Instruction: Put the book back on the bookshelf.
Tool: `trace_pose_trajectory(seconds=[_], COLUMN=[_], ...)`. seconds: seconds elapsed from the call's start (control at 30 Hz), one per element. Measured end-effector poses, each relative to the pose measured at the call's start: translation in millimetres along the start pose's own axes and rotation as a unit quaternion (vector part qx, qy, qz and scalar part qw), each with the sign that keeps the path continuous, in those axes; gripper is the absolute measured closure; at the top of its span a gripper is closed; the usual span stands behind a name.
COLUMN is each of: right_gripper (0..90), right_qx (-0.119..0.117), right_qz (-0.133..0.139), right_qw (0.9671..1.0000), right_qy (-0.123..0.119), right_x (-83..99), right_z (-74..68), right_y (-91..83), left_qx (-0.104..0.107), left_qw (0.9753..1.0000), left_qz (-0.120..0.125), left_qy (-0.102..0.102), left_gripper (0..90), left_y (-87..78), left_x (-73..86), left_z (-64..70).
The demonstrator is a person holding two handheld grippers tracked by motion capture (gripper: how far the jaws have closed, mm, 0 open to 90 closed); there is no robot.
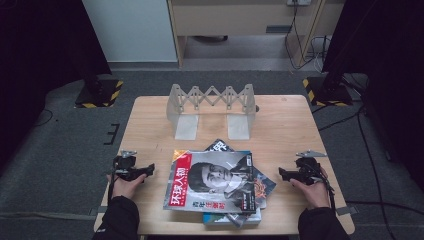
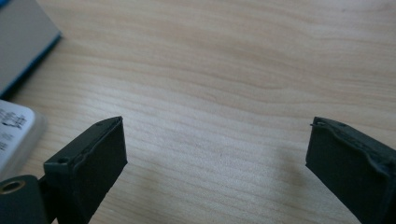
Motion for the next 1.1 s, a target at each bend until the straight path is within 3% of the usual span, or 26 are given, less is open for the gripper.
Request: trace_pose_trajectory(seconds=[0.1,0.43,0.63,0.77,1.1], right_gripper=[5.9,6.2,7.0,6.8,6.6], right_qx=[-0.008,-0.040,-0.056,-0.065,-0.085], right_qz=[0.010,0.036,0.058,0.063,0.068], right_qw=[0.9998,0.9982,0.9963,0.9957,0.9940], right_qy=[0.017,0.026,0.030,0.018,0.009], right_x=[-4.0,-11.9,-15.4,-17.7,-16.0], right_z=[-1.7,-19.4,-28.3,-38.8,-59.2], right_y=[-6.5,-24.1,-35.2,-42.0,-49.4], left_qx=[0.012,0.038,0.056,0.067,0.124], left_qw=[0.9997,0.9965,0.9957,0.9943,0.9881], left_qz=[0.022,0.075,0.073,0.082,0.090], left_qy=[0.001,-0.004,-0.006,0.003,0.012], left_gripper=[13.0,15.2,17.9,18.8,21.8], left_y=[-10.2,-34.3,-36.4,-41.0,-55.7], left_x=[-4.3,-9.7,-8.3,-10.0,-6.8], left_z=[2.8,11.1,14.7,19.8,38.8])
Point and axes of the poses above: each handheld gripper's, and its own axes: y roughly forward along the jaws, x roughly out of its underside, z roughly to its right, the point moved 1 cm from there along y, roughly forward along the jaws, and after that the axes turned 14 degrees about y, right-handed, at the moved point
